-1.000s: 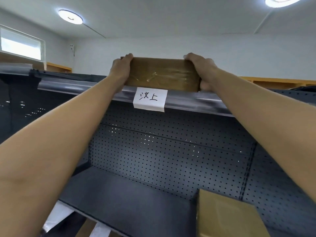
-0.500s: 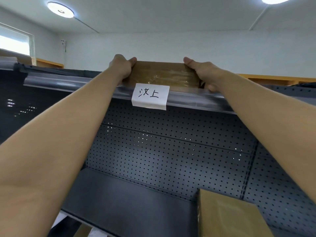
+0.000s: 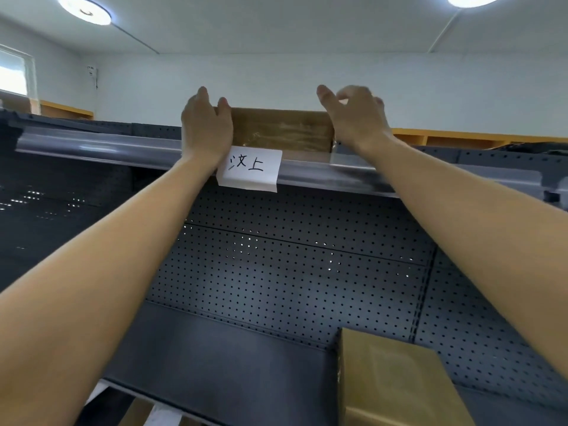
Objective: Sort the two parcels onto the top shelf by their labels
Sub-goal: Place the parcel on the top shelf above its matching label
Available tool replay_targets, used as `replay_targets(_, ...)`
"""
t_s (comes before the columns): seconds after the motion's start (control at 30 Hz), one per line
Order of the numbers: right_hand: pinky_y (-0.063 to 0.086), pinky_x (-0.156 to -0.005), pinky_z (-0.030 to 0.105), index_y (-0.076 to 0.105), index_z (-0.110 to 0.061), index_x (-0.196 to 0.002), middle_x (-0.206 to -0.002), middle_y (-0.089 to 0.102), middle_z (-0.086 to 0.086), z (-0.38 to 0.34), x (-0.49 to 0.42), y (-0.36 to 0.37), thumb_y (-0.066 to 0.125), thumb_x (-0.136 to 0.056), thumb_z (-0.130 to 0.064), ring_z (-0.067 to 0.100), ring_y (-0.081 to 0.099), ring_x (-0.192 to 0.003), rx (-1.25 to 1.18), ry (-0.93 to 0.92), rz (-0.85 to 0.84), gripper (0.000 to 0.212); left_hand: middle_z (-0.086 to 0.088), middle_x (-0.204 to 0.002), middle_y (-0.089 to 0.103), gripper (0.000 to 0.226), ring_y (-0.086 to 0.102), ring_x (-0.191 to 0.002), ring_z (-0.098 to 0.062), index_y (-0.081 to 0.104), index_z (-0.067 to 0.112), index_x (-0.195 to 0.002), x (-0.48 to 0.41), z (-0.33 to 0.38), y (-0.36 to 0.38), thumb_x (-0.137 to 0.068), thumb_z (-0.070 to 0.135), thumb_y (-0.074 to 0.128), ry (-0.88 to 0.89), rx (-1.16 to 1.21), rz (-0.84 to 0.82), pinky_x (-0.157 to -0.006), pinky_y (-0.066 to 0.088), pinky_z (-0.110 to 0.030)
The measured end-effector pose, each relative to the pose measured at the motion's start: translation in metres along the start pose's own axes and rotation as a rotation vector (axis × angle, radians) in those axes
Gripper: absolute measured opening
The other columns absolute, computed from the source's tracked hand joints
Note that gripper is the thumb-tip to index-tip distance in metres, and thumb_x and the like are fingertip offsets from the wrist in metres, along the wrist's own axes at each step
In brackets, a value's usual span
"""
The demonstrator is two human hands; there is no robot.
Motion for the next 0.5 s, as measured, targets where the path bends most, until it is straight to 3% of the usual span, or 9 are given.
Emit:
replay_targets(0.03,0.039,-0.095,0.027,0.065,-0.009,-0.124,-0.126,0.067,0.008,-0.005,0.008,-0.008,0.042,-0.101,-0.053,0.021,0.060,-0.118,0.034,-0.075,0.038,0.055,-0.011,-0.155,0.043,0.051,0.035,-0.145,-0.024,0.036,0.004,-0.151,0.010,0.004,-0.003,-0.105,0.028,0.036,0.045,0.021,0.025,-0.115,0.026,-0.029)
replay_targets(0.1,0.048,-0.101,0.032,0.065,-0.008,-0.128,-0.126,0.069,0.007,-0.013,0.030,-0.021,0.044,-0.101,-0.048,0.018,0.063,-0.115,0.064,-0.218,0.113,0.053,-0.006,-0.149,0.051,0.047,0.043,-0.139,-0.019,0.047,0.008,-0.146,0.033,0.009,-0.008,-0.103,0.026,0.038,0.117,0.087,0.068,-0.110,0.026,-0.021)
replay_targets(0.2,0.050,-0.093,0.026,0.068,-0.009,-0.118,-0.114,0.071,0.003,-0.011,0.074,-0.031,0.047,-0.101,-0.039,0.012,0.062,-0.102,0.071,-0.377,0.129,0.040,-0.005,-0.132,0.064,0.042,0.056,-0.120,-0.015,0.061,0.009,-0.131,0.079,0.010,-0.005,-0.098,0.023,0.040,0.204,0.161,0.073,-0.103,0.039,-0.022)
replay_targets(0.3,0.046,-0.086,0.020,0.067,-0.009,-0.119,-0.113,0.069,0.003,0.000,0.125,-0.038,0.049,-0.100,-0.034,0.009,0.059,-0.100,0.124,-0.474,0.088,0.036,-0.006,-0.118,0.067,0.035,0.057,-0.095,-0.004,0.065,0.006,-0.122,0.131,0.005,0.002,-0.097,0.018,0.044,0.249,0.247,0.062,-0.087,0.044,-0.014)
replay_targets(0.43,0.049,-0.094,0.030,0.067,-0.002,-0.119,-0.116,0.070,0.011,0.038,0.190,-0.041,0.052,-0.099,-0.022,0.023,0.063,-0.110,0.140,-0.543,0.053,0.032,-0.016,-0.116,0.066,0.030,0.062,-0.105,-0.026,0.063,-0.001,-0.120,0.200,-0.005,0.017,-0.095,0.006,0.047,0.374,0.257,0.017,-0.090,0.050,-0.035)
replay_targets(0.5,0.051,-0.098,0.034,0.069,0.001,-0.118,-0.117,0.070,0.015,0.063,0.219,-0.032,0.053,-0.098,-0.017,0.028,0.064,-0.113,0.166,-0.557,-0.008,0.032,-0.014,-0.117,0.065,0.031,0.061,-0.107,-0.028,0.063,-0.002,-0.121,0.232,-0.013,0.035,-0.095,0.003,0.048,0.354,0.250,-0.074,-0.092,0.049,-0.031)
Point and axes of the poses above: each hand's wrist, its own x-axis away from the middle knuckle, its own y-axis out of the palm, z = x × y, the point moved 7 cm from there along -x, towards the middle knuckle
